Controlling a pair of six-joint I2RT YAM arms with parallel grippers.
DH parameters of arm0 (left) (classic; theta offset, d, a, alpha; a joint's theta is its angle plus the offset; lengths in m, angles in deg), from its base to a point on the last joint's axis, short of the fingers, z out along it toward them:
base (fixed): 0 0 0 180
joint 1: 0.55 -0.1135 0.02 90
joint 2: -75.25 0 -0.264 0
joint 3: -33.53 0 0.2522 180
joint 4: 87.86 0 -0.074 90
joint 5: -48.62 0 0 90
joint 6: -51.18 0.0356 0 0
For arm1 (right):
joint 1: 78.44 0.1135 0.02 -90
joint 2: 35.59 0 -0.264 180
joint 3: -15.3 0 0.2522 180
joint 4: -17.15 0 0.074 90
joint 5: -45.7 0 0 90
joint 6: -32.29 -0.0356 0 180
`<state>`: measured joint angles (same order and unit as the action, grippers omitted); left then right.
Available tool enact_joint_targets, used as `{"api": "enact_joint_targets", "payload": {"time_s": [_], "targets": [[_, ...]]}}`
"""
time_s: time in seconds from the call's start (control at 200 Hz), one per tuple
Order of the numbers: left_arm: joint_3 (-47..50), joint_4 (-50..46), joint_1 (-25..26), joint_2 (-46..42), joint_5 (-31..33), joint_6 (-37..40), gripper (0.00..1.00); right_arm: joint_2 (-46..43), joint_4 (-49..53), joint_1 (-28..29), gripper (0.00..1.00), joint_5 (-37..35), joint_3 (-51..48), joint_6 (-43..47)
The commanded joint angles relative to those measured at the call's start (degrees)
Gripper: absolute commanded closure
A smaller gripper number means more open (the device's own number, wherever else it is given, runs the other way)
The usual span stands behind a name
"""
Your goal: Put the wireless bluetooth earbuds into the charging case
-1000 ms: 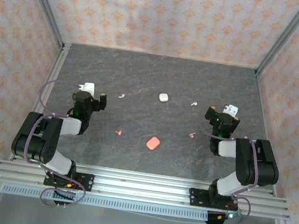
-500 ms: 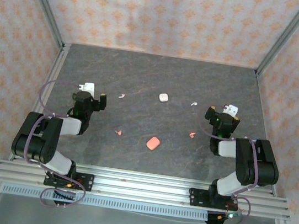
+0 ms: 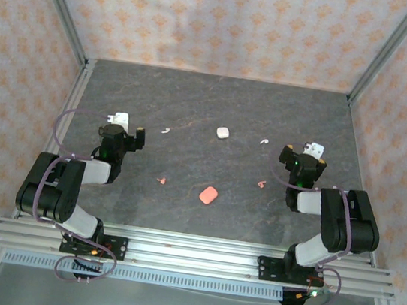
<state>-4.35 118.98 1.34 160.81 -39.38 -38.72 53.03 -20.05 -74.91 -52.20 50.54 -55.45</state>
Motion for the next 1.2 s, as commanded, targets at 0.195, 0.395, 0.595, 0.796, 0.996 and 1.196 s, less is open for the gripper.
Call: {"api": "enact_joint_targets", "payload": {"time_s": [0.195,0.395,0.595,0.796,0.996,1.196], "targets": [[-3.33,-6.25,0.19,-3.48,8.41,-2.02,0.00,-6.67,5.98,-0.37,0.01,0.55,1.09,0.62],[-14.16,-32.48,0.13,-6.98,10.35,-3.30,0.00,-16.78,32.48,-0.35,0.01,3.88,10.03,-5.97],[-23.97,-52.81,0.08,-6.96,9.07,-11.66,0.00,-14.95,61.37,2.85,0.01,7.89,26.73,-14.38],[-35.93,-71.20,0.15,-1.27,3.66,-20.61,0.00,-4.85,82.80,11.87,0.04,10.09,43.41,-18.40],[-37.10,-76.09,4.55,-2.58,-3.58,-21.65,0.00,7.02,88.94,21.21,0.06,9.37,54.67,-20.55],[-36.11,-80.01,11.91,-6.60,-8.11,-21.39,0.04,22.68,94.38,26.41,0.05,8.87,70.28,-19.53]]}}
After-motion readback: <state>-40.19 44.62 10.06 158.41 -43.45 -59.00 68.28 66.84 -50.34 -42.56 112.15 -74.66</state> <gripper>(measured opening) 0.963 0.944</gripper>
